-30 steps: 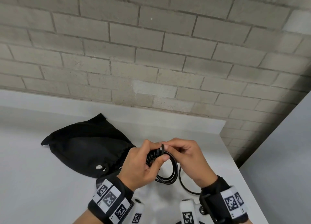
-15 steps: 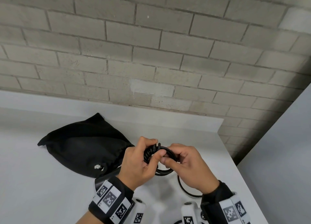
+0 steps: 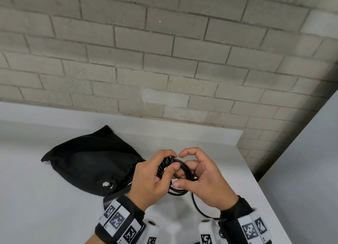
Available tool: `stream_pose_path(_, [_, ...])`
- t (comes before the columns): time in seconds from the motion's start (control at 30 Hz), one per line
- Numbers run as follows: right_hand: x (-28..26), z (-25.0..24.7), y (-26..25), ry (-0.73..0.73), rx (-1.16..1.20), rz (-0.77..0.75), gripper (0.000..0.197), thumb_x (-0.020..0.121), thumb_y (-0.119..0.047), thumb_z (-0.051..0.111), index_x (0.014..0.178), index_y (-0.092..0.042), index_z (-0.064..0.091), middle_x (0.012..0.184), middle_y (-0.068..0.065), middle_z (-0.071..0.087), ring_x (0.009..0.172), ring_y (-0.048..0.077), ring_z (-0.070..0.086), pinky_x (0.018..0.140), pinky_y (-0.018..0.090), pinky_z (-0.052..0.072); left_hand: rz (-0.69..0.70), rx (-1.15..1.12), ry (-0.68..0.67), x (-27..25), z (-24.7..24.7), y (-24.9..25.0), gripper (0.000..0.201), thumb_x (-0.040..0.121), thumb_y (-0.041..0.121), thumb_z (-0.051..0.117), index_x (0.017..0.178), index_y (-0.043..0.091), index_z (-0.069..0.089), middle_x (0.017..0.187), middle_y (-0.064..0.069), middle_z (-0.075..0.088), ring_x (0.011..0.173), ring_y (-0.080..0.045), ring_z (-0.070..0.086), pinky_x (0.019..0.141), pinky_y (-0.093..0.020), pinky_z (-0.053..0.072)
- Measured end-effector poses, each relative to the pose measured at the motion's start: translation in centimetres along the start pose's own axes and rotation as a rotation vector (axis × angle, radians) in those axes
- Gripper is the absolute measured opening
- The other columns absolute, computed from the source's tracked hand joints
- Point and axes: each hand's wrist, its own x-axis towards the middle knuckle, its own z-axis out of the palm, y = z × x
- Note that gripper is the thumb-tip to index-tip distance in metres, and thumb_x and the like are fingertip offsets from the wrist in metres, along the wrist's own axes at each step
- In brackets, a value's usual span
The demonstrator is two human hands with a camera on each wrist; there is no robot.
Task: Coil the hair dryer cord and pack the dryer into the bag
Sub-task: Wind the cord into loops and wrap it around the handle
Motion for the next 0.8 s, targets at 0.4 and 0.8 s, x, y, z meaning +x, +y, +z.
stream_pose_path(0.4, [-1.3,2.1,2.9,0.396,-0.611,-0.399,0.025,0.081,-0.008,0.078,0.1,-0.022,0.071,0.093,-0.012,0.07,0.084,-0.001,0.063,0.077,0.01,0.046,-0.035,0.072,0.039,0.3,0.3,0.2,0.015,0.094,0.043,0.054,0.101,0.029,0.054,0.066,0.008,0.06,0.053,-0.008,0.058,0.05,-0.031,0.048])
stream_pose_path(0.8, [-1.4,2.8,1.8,0.35,-0.576,0.01,0.012,0.091,-0.025,0.065,0.087,-0.023,0.075,0.092,-0.014,0.066,0.087,0.004,0.063,0.076,0.015,0.049,0.046,0.118,0.064,0.1,0.5,0.2,0.026,0.099,0.049,0.048,0.105,0.024,0.053,0.061,0.009,0.06,0.047,-0.008,0.055,0.044,-0.027,0.045])
